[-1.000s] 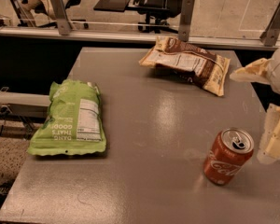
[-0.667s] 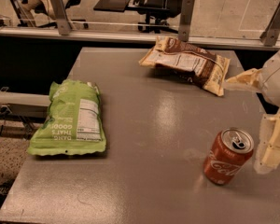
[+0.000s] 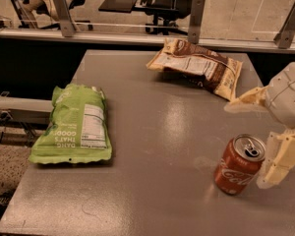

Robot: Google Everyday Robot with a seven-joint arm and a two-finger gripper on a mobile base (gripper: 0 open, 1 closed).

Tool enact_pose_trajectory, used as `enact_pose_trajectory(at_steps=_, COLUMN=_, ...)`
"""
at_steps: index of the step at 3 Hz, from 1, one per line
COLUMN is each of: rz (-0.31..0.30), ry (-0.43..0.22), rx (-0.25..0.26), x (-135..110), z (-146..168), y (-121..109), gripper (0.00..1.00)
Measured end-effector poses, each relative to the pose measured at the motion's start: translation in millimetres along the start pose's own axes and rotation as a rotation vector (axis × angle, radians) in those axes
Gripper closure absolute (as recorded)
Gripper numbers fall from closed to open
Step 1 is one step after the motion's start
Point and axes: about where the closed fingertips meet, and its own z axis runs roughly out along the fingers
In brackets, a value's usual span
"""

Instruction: Move coke can near brown chip bag

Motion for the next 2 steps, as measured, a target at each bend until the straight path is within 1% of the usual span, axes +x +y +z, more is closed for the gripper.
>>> enact_pose_trajectory(at_steps=1, rz=-0.033, ry=-0.005, rx=-0.018, x=-1.8, z=4.8, y=7.3, gripper=0.48)
enact_pose_trajectory(at_steps=2, rz=-0.049, ry=-0.012, rx=-0.024, x=-5.0, z=3.4, y=10.5, gripper=0.7)
